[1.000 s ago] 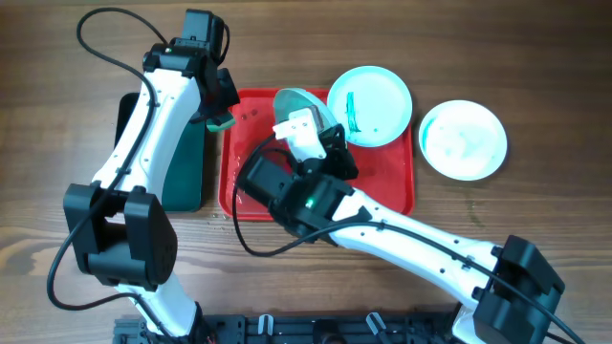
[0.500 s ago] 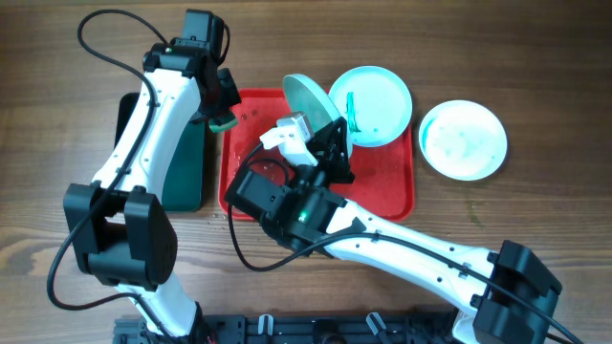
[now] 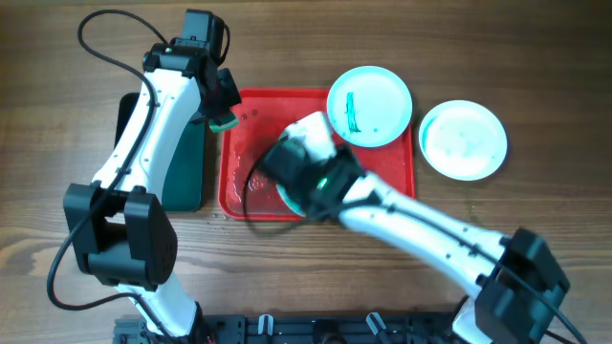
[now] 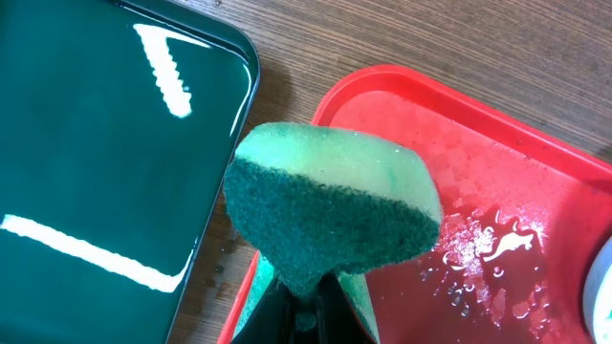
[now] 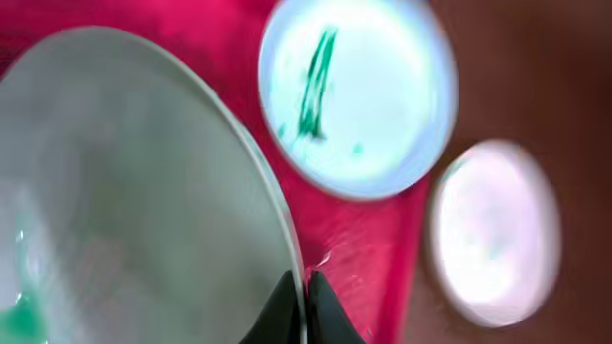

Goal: Clean dirty plates on tray and stack at the side
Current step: 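Lift the plate with the right gripper and stack it on the first plate, then drag the last plate to the tray center with the right gripper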

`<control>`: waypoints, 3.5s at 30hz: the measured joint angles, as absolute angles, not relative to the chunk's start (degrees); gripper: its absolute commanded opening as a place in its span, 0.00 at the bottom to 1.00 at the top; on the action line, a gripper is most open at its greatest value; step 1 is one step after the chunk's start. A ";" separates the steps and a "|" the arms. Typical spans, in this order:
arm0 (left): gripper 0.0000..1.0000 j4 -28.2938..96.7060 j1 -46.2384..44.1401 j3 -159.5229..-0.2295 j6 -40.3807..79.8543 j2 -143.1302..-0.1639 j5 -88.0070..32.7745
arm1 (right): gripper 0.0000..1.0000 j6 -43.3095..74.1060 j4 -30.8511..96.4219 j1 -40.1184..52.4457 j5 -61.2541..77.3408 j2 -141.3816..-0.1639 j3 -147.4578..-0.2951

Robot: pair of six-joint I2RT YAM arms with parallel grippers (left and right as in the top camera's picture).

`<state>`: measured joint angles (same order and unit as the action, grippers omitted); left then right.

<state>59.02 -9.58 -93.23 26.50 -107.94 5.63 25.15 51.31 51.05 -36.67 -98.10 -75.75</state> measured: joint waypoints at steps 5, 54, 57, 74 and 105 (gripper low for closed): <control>0.04 59.37 -9.58 -93.23 26.50 -107.94 5.58 | 0.04 24.99 51.18 35.81 -18.00 -95.29 -75.75; 0.04 59.18 -9.58 -93.23 26.50 -108.01 5.43 | 0.25 33.01 40.66 12.86 -1.17 -107.87 -76.93; 0.04 59.68 -9.58 -93.23 26.50 -108.01 5.43 | 0.23 33.47 40.75 12.58 -2.00 -109.73 -76.47; 0.04 59.61 -9.58 -93.23 26.50 -108.01 5.43 | 0.20 31.48 40.64 7.57 3.07 -113.40 -76.84; 0.04 59.09 -9.58 -93.23 26.50 -108.01 5.43 | 0.43 12.62 49.12 17.89 16.62 -114.24 -80.55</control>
<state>59.09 -9.58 -93.23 26.50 -108.01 5.43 12.62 49.12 17.89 16.62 -114.24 -80.55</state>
